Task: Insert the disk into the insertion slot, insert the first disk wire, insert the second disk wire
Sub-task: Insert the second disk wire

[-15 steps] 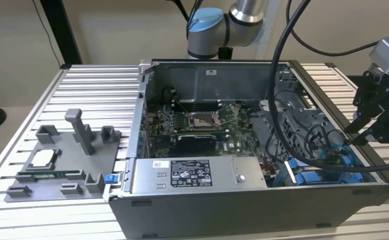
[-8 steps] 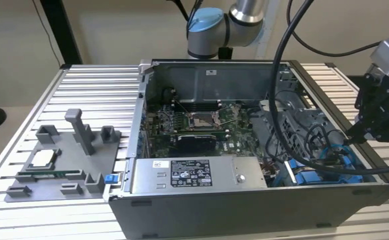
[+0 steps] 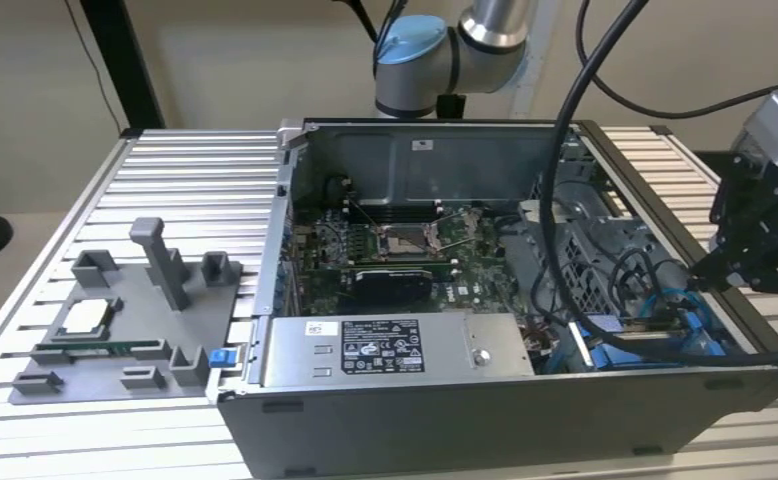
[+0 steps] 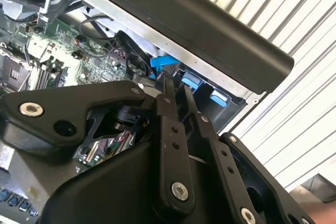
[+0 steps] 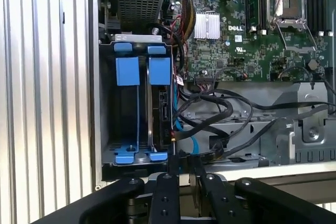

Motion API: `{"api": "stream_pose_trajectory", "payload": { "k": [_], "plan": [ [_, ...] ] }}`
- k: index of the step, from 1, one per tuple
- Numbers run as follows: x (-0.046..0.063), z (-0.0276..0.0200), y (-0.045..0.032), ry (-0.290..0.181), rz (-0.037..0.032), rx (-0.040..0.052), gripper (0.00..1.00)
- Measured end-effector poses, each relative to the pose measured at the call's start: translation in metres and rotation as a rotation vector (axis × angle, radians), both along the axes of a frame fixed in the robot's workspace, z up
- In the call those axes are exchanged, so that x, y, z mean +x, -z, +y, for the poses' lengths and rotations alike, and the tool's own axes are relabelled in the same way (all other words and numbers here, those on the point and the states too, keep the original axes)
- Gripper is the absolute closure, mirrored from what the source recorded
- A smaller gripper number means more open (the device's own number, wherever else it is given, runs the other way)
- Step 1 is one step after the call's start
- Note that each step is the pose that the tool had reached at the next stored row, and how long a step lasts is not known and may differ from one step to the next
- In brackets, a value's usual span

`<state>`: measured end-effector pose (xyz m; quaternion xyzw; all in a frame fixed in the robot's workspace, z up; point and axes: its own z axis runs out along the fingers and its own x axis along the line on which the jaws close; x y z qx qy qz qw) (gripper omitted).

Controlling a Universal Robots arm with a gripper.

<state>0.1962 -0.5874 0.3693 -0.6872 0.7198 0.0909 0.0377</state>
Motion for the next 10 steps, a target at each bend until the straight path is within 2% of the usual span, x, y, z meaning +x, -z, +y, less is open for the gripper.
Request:
{"api": "stream_pose_trajectory", "payload": {
  "k": [4,6,8,10],
  "plan": [
    [0.0000,-0.0011,0.0014,0.001,0.0001,0.0374,0.00],
    [0.0000,-0.0016,0.0021,0.002,0.0001,0.0529,0.00],
    [0.0000,-0.0021,0.0028,0.003,0.0001,0.0617,0.00],
    [0.0000,-0.0024,0.0035,0.005,0.0000,0.0663,0.00]
  ]
}}
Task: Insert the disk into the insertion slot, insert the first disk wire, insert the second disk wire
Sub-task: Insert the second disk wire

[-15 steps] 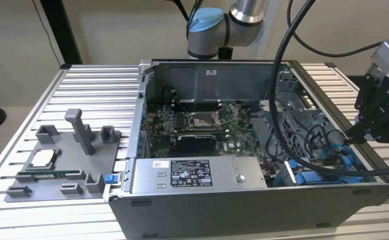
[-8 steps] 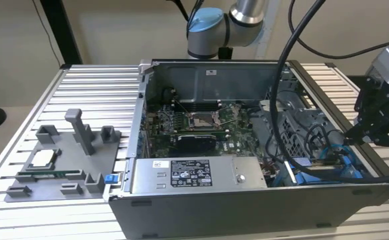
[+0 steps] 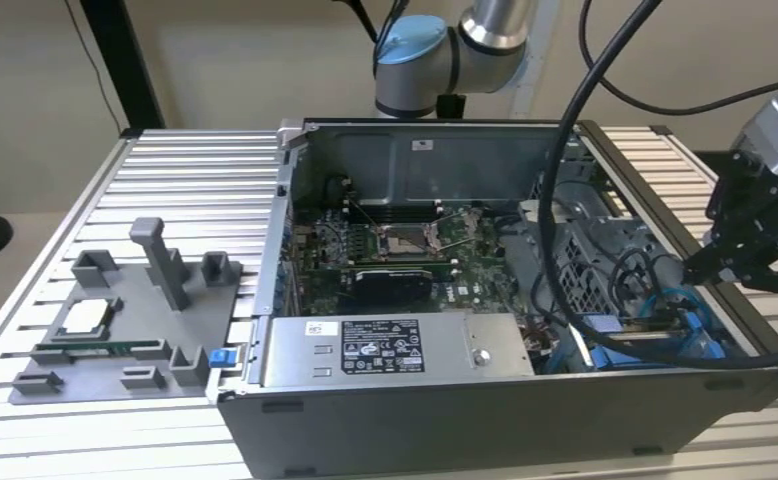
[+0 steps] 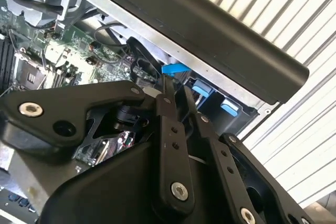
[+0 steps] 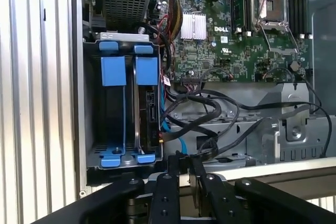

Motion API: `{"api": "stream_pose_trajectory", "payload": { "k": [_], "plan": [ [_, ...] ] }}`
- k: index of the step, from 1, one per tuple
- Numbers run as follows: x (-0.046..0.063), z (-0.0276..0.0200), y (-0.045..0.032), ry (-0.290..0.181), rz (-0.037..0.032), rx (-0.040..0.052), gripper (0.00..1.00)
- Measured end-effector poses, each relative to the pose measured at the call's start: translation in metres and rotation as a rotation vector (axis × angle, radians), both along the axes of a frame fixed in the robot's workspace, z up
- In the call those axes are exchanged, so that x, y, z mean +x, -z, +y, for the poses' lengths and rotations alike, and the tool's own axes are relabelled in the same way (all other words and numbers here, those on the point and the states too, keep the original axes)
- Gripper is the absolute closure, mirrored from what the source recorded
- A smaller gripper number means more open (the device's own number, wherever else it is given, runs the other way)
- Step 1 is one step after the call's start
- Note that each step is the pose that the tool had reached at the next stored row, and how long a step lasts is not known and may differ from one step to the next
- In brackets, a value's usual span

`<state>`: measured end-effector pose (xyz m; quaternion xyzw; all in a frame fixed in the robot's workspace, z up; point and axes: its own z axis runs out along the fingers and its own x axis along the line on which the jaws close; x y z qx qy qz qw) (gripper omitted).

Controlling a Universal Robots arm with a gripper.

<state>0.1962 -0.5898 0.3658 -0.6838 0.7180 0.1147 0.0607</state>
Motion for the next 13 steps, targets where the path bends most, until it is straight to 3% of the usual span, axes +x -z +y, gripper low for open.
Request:
{"api": "stream_pose_trajectory", "payload": {
  "k": [7,8,13],
  "plan": [
    [-0.0001,-0.0006,0.0030,0.011,0.0000,0.0233,0.00],
    [-0.0002,-0.0007,0.0033,0.012,0.0000,0.0259,1.00],
    [-0.0002,-0.0010,0.0041,0.018,0.0000,0.0354,1.00]
  ]
}}
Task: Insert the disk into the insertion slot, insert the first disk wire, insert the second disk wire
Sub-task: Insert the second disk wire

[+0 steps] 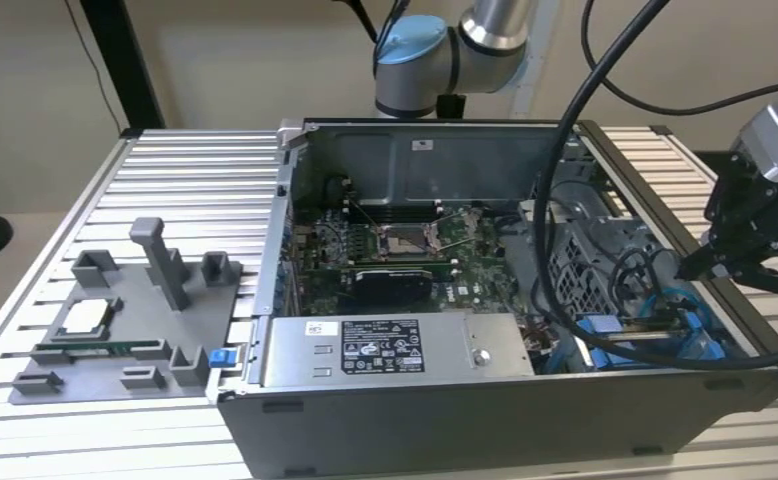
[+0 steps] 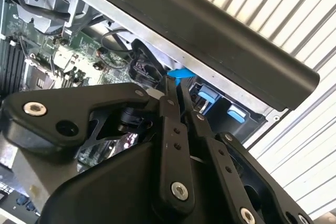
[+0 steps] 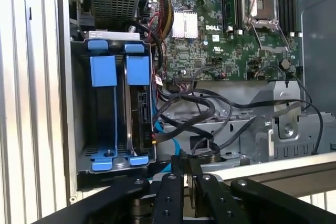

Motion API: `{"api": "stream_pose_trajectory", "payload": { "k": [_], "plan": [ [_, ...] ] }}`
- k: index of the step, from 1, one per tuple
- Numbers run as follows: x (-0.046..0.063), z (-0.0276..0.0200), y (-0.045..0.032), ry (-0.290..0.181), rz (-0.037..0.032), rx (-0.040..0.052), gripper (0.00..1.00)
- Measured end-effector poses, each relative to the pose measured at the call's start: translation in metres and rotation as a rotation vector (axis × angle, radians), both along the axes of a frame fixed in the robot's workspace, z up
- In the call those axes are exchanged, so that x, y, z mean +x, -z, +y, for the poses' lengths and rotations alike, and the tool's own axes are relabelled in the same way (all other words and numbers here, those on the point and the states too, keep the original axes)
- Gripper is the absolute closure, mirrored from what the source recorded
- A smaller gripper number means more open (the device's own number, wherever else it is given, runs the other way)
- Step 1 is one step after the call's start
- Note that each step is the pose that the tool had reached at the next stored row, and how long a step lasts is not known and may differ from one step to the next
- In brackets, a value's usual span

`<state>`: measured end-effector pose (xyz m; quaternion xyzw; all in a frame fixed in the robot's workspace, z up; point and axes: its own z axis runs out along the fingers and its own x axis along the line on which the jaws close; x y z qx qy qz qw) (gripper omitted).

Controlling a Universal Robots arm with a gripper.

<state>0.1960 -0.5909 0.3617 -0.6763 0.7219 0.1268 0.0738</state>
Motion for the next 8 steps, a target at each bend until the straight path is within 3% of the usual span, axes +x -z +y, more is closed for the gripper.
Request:
{"api": "stream_pose_trajectory", "payload": {
  "k": [3,8],
  "plan": [
    [0.000,-0.0002,-0.0019,0.001,0.0011,-0.0001,1.00],
    [-0.007,-0.0002,-0.0152,0.001,0.0032,0.0059,1.00]
  ]
}}
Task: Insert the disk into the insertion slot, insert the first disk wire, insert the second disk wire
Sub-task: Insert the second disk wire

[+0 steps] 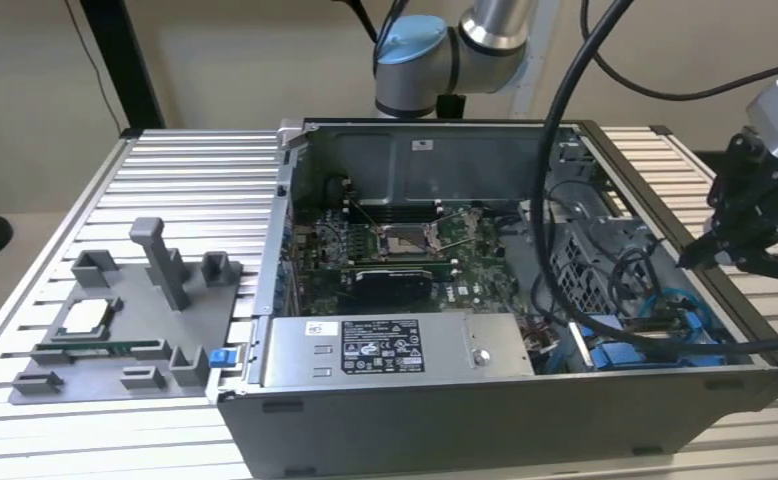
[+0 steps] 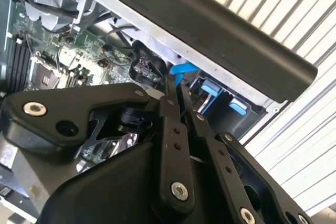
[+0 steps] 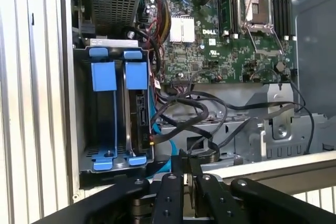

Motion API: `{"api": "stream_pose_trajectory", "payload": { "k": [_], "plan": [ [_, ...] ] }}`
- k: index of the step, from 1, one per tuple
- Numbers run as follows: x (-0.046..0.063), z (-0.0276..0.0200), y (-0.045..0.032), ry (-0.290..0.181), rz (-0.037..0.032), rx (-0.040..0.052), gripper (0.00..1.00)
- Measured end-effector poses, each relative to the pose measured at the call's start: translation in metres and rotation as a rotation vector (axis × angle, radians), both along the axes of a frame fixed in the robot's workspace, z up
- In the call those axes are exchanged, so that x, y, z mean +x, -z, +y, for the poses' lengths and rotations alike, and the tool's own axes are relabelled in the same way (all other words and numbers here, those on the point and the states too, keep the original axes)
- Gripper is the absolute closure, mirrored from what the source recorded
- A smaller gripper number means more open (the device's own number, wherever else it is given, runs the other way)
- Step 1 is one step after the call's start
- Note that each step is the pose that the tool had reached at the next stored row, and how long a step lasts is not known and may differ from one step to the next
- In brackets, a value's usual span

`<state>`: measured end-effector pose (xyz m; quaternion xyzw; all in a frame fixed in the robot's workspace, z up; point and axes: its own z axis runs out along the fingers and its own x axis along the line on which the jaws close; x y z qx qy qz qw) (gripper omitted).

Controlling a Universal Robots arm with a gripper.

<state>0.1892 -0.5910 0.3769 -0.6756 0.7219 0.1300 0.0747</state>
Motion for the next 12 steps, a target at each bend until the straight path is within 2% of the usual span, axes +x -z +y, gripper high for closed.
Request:
{"api": "stream_pose_trajectory", "payload": {
  "k": [4,12],
  "plan": [
    [-0.013,0.0000,-0.0055,0.000,0.0000,0.0064,1.00],
    [-0.042,0.0000,-0.0080,0.000,-0.0002,0.0070,1.00]
  ]
}}
